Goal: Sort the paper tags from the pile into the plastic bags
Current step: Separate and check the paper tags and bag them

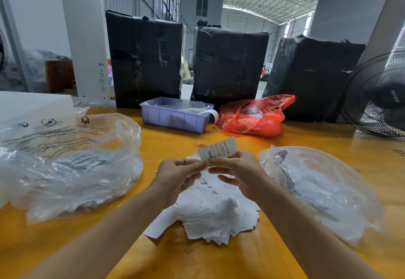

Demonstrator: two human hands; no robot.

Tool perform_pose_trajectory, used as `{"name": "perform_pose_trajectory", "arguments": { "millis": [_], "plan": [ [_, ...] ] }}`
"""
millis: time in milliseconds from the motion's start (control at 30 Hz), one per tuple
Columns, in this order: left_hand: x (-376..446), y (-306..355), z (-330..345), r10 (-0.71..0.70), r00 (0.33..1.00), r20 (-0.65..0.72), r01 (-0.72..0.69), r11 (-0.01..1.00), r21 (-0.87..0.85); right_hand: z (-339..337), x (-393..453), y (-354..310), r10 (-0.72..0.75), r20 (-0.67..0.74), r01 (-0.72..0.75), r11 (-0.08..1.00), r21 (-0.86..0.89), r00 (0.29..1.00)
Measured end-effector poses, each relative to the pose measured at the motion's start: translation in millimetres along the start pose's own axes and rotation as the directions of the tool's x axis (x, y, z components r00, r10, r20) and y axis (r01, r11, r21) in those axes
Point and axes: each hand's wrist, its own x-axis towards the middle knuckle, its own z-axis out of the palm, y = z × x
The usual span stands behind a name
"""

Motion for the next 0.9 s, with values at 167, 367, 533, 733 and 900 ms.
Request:
{"name": "perform_pose_trajectory", "arguments": {
  "millis": [167, 367, 533, 733, 900],
  "plan": [
    [-0.6, 0.3, -0.5, 0.002, 1.0, -0.005, -0.002, 1.0, 0.0, -1.3, 2.7, -2.0, -0.015, -0.052, 0.022, 0.989, 0.144, 0.999],
    [-2.0, 0.8, 1.0, -0.033, 0.999, 0.018, 0.034, 0.999, -0.019, -0.1, 2.0, -1.8, -0.076, -0.11, 0.092, 0.984, 0.153, 0.991],
    [-2.4, 1.1, 2.2, -0.03, 1.0, 0.006, 0.03, 0.999, 0.027, 2.9, 0.1, -2.5, -0.12, -0.11, 0.131, 0.986, 0.099, 0.987],
    [-5.5, 4.2, 2.9, -0.027, 0.998, 0.059, 0.023, 0.998, 0.053, 4.8, -0.6, -1.5, -0.223, -0.15, 0.231, 0.972, 0.034, 0.963],
    [-6.6, 5.7, 4.8, -0.05, 0.995, 0.088, 0.046, 0.998, 0.042, 8.0, -1.2, 0.8, -0.275, -0.158, 0.283, 0.959, 0.029, 0.948]
  ]
}}
